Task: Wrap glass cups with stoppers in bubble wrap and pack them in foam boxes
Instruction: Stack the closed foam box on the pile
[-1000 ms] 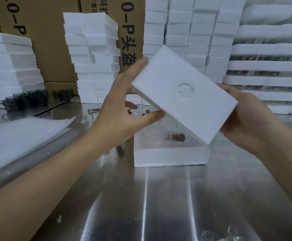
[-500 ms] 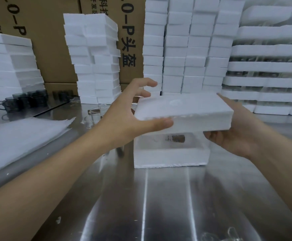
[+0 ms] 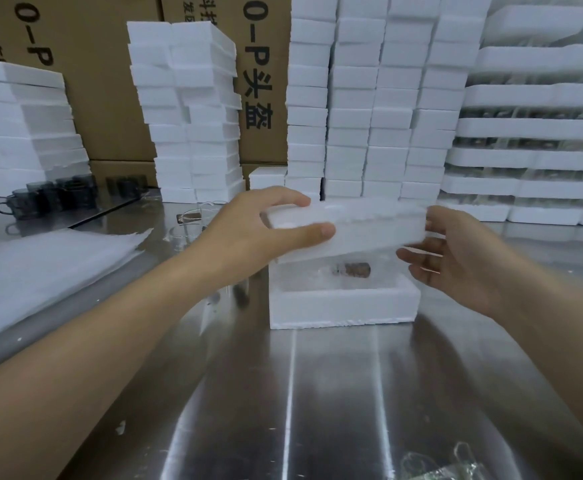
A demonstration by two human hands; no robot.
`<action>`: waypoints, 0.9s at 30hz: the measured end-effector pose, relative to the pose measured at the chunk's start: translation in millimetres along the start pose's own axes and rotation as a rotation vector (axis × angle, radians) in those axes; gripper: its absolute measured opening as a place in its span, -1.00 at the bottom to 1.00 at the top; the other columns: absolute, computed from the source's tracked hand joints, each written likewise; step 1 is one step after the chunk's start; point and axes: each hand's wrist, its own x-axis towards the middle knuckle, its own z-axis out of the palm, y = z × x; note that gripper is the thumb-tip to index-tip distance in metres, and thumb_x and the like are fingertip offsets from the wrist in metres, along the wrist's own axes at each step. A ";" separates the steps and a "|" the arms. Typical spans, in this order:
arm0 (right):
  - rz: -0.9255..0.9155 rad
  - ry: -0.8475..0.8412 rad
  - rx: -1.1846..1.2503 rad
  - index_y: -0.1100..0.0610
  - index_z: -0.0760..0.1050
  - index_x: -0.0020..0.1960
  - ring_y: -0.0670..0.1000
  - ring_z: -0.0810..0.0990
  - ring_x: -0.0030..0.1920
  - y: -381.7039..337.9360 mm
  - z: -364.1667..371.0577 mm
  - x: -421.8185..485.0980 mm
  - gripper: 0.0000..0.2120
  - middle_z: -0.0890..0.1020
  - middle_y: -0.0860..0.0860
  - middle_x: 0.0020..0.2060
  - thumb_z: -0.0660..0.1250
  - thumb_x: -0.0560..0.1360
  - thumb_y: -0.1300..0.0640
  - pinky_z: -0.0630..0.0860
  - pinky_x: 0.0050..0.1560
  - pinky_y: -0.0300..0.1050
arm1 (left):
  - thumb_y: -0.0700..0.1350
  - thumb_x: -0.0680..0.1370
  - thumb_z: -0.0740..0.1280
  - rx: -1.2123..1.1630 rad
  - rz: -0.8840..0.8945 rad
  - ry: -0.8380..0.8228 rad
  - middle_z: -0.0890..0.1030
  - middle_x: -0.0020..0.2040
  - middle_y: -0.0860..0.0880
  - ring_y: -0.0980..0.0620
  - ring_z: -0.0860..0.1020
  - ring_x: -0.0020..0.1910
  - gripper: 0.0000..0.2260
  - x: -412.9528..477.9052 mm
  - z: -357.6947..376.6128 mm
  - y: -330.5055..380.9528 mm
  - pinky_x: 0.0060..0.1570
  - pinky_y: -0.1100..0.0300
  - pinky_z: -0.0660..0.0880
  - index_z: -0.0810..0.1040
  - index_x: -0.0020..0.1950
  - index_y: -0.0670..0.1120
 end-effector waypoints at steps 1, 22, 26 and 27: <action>-0.005 0.016 -0.022 0.12 0.63 0.10 0.02 0.71 -0.17 0.6 -0.1 0.2 -0.82 0.76 0.05 -0.03 0.32 0.64 0.05 0.55 -0.10 -0.08 | 0.49 0.33 0.45 -0.057 0.001 0.046 0.61 0.29 0.25 0.27 0.60 0.06 -0.41 0.2 -0.6 1.0 -0.13 0.33 0.52 0.64 0.30 0.29; -0.270 -0.285 -0.816 0.03 0.68 0.16 0.02 0.59 0.31 8.2 19.4 -17.2 -0.55 0.70 0.00 0.18 0.55 0.43 -0.25 0.37 0.48 0.10 | 0.46 0.36 0.46 -0.161 -0.073 0.005 0.64 0.25 0.16 0.10 0.63 0.23 -0.51 0.5 10.4 -1.9 0.26 -0.02 0.60 0.67 0.20 0.27; -0.234 -0.365 -0.721 -0.01 0.64 0.29 -0.07 0.59 0.34 3.6 11.1 -15.6 -0.57 0.71 -0.13 0.21 0.55 0.47 -0.11 0.33 0.53 0.09 | 0.46 0.35 0.45 -0.099 -0.021 -0.021 0.63 0.25 0.14 0.07 0.64 0.15 -0.51 -2.2 10.3 0.8 0.00 0.11 0.49 0.64 0.20 0.30; -0.210 -0.402 -0.675 -0.03 0.63 0.33 -0.10 0.57 0.36 1.0 5.7 -13.8 -0.58 0.69 -0.16 0.25 0.54 0.49 -0.03 0.32 0.55 0.06 | 0.48 0.35 0.45 -0.078 -0.012 -0.029 0.61 0.25 0.15 0.09 0.62 0.12 -0.51 -2.7 9.4 1.7 -0.03 0.12 0.47 0.62 0.20 0.32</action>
